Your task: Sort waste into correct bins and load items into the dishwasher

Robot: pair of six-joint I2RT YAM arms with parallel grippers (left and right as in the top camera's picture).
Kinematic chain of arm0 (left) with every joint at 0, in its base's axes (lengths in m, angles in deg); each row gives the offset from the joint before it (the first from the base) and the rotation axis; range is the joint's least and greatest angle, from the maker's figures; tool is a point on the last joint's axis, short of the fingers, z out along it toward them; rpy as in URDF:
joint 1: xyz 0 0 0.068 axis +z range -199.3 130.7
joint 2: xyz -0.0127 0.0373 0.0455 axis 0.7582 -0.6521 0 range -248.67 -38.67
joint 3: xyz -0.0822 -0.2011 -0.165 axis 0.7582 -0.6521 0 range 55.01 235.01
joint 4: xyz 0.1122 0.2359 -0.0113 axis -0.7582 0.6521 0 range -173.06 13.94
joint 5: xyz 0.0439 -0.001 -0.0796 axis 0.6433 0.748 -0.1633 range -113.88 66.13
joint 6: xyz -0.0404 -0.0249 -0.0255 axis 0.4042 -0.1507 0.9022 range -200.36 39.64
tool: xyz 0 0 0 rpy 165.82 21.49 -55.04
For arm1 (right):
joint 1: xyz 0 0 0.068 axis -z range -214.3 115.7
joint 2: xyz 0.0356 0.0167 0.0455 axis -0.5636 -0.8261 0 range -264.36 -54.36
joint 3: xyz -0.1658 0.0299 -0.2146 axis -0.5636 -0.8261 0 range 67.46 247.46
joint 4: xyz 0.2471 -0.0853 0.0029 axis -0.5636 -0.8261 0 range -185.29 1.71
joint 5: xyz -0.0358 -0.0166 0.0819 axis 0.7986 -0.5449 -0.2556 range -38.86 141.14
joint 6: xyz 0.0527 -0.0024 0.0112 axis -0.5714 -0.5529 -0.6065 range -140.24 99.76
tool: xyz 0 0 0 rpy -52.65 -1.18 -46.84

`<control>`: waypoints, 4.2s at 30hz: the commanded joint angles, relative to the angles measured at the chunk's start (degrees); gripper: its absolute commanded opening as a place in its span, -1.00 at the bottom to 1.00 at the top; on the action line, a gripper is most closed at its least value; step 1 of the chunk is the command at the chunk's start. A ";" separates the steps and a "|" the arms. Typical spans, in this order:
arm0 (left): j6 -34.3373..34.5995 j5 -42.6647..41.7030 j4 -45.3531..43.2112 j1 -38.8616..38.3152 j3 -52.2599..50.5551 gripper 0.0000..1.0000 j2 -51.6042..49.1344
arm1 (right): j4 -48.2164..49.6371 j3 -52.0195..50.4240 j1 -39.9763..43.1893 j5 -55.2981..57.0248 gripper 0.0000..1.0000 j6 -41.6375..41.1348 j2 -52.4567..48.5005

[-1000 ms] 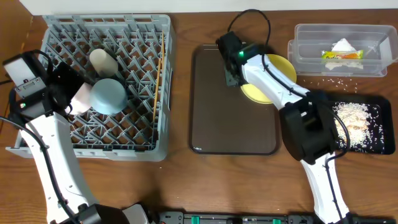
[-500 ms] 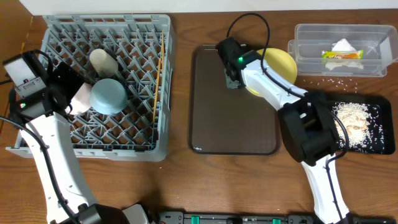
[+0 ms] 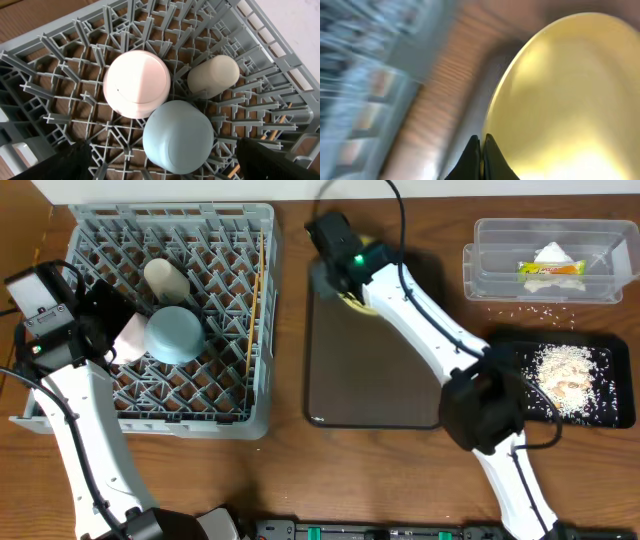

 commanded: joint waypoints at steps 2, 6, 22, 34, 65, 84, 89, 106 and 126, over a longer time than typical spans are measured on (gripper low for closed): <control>-0.33 0.48 -0.04 0.09 0.31 0.87 -0.33 | 0.24 8.09 -0.68 -11.50 -0.98 1.79 0.04; -0.35 0.48 -0.04 0.09 0.31 0.88 -0.33 | 4.28 10.95 -0.68 -20.70 -0.98 1.55 0.04; -0.35 0.48 -0.04 0.09 0.31 0.87 -0.33 | 31.63 9.03 -3.06 -35.63 -0.98 -13.05 -0.11; -0.35 0.48 -0.04 0.09 0.31 0.87 -0.33 | 51.06 -4.70 -5.57 -39.63 -0.98 -20.20 -0.13; -0.35 0.48 -0.04 0.09 0.31 0.87 -0.33 | 58.23 -7.13 -6.93 -20.11 -0.10 -20.61 -3.87; -0.35 0.48 -0.04 0.09 0.31 0.87 -0.33 | 37.20 -7.08 2.25 -16.35 0.99 -5.77 10.62; -0.35 0.48 -0.04 0.09 0.31 0.88 -0.33 | 14.88 -7.08 9.86 -5.84 0.99 6.58 19.65; -0.33 0.48 -0.04 0.09 0.31 0.87 -0.33 | -33.03 -10.62 25.00 2.60 0.99 9.77 26.23; -0.35 0.48 -0.04 0.09 0.31 0.87 -0.33 | -42.01 -11.52 23.04 3.91 0.99 9.77 26.21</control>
